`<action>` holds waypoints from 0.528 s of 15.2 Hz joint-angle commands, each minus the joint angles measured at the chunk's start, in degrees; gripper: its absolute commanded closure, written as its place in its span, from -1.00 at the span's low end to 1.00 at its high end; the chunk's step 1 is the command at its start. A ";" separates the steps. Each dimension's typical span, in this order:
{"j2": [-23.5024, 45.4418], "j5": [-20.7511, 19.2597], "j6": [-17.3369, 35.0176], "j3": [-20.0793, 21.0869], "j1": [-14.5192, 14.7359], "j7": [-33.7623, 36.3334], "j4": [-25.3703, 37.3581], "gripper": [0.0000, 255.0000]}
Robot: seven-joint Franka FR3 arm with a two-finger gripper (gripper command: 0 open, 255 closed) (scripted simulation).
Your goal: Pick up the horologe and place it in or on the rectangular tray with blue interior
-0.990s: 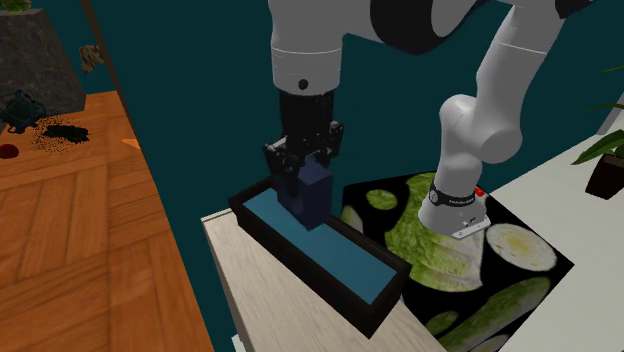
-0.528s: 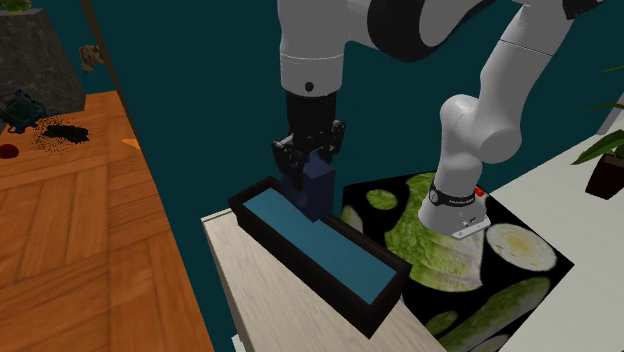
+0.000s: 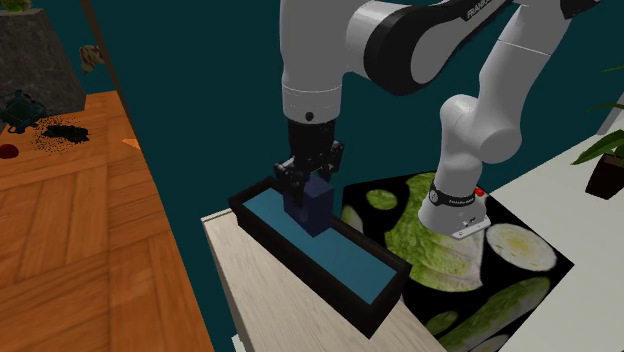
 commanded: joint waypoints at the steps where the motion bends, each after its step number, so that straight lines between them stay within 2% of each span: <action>1: 0.39 -0.09 1.55 0.15 0.01 0.10 -1.14 1.00; 4: 1.13 -0.30 3.78 0.39 0.02 0.31 -2.67 1.00; 8: 1.13 -0.30 3.78 0.39 0.02 0.31 -2.67 1.00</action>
